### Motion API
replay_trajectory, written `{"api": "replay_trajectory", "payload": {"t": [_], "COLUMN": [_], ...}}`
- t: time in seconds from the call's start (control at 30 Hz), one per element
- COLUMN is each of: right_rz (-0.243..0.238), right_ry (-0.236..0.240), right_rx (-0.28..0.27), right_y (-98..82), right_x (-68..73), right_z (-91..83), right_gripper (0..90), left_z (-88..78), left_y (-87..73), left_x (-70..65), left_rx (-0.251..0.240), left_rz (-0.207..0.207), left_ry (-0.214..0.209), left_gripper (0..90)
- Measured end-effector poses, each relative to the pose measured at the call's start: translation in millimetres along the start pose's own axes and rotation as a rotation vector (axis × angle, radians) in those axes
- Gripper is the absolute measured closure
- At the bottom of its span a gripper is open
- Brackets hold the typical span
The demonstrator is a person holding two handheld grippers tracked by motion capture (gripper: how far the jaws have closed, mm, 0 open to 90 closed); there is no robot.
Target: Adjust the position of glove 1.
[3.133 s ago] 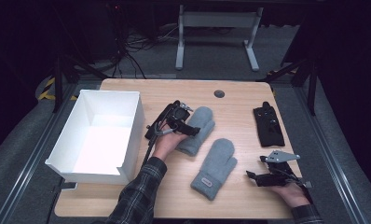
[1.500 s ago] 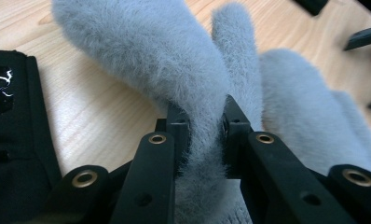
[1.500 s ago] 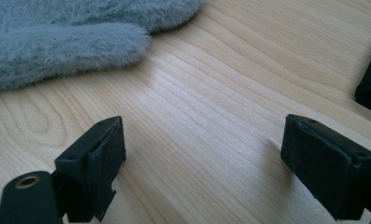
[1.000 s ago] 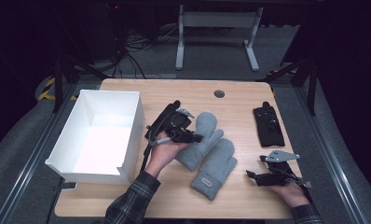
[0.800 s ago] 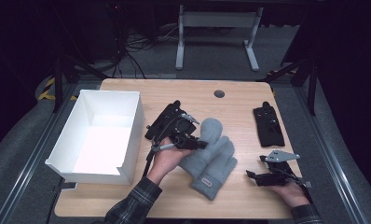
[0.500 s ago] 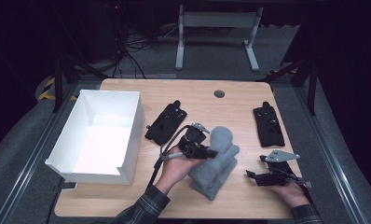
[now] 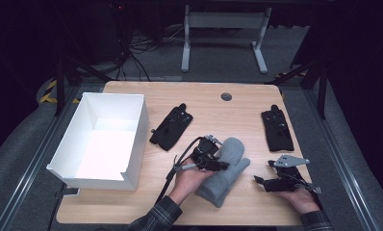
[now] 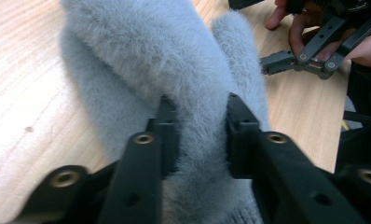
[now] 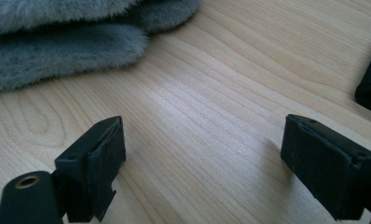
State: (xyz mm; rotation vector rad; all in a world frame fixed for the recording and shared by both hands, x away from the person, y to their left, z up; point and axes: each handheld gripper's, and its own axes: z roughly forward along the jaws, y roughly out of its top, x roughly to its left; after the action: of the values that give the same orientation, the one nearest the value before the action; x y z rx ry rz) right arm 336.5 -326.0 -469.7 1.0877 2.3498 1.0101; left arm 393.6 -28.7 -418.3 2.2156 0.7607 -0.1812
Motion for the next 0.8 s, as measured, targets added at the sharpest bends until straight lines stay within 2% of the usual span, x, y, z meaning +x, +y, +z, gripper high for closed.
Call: {"api": "replay_trajectory", "payload": {"t": [0.07, 0.13, 0.27, 0.3, 0.4, 0.43, 0.5, 0.53, 0.6, 0.63, 0.67, 0.77, 0.8], "right_rz": [0.0, 0.0, -0.001, 0.0, -0.001, -0.002, -0.001, 0.002, -0.002, -0.012, -0.016, -0.028, -0.043], "right_ry": [0.0, 0.0, 0.0, 0.0, -0.001, -0.001, -0.002, -0.006, -0.004, -0.005, 0.002, 0.071, 0.113], "right_rx": [0.0, 0.0, 0.0, 0.0, 0.0, 0.0, -0.001, -0.003, 0.022, 0.016, 0.002, -0.034, -0.039], "right_y": [0.0, 0.0, 0.0, 0.0, 0.0, 0.0, -0.1, -0.1, 3.9, 6.5, 8.7, 15.6, 18.5], "right_x": [0.0, 0.0, 0.0, 0.0, 0.0, 0.1, 0.3, 0.8, 2.0, 4.2, 6.7, 16.3, 22.9], "right_z": [0.0, 0.0, 0.0, 0.0, 0.0, 0.0, -0.1, -0.8, -4.7, -7.8, -11.0, -18.0, -19.3], "right_gripper": [14.0, 14.1, 14.0, 14.1, 14.0, 14.3, 15.9, 18.6, 34.8, 40.4, 51.1, 69.1, 74.4], "left_z": [-4.4, -10.2, -29.9, -29.9, -43.4, -50.8, -54.4, -58.4, -64.9, -67.6, -70.2, -76.3, -77.0], "left_y": [1.5, 2.1, -2.9, -2.9, -12.1, -19.9, -24.0, -29.1, -38.0, -41.7, -45.2, -54.4, -57.3], "left_x": [-0.3, 0.0, 0.1, 0.1, -1.3, -2.5, -2.9, -3.0, -2.7, -2.2, -1.6, 1.9, 3.6], "left_rx": [-0.004, -0.007, -0.023, -0.023, -0.02, -0.025, -0.028, -0.031, -0.045, -0.051, -0.057, -0.053, -0.047], "left_rz": [0.016, 0.028, 0.039, 0.039, 0.046, 0.059, 0.065, 0.073, 0.08, 0.083, 0.084, 0.085, 0.082], "left_ry": [0.012, 0.02, 0.004, 0.004, -0.004, -0.002, -0.001, 0.006, 0.02, 0.022, 0.028, 0.047, 0.055], "left_gripper": [51.9, 45.4, 45.3, 46.0, 45.3, 45.1, 46.7, 46.7, 51.2, 53.8, 56.5, 66.9, 71.2]}}
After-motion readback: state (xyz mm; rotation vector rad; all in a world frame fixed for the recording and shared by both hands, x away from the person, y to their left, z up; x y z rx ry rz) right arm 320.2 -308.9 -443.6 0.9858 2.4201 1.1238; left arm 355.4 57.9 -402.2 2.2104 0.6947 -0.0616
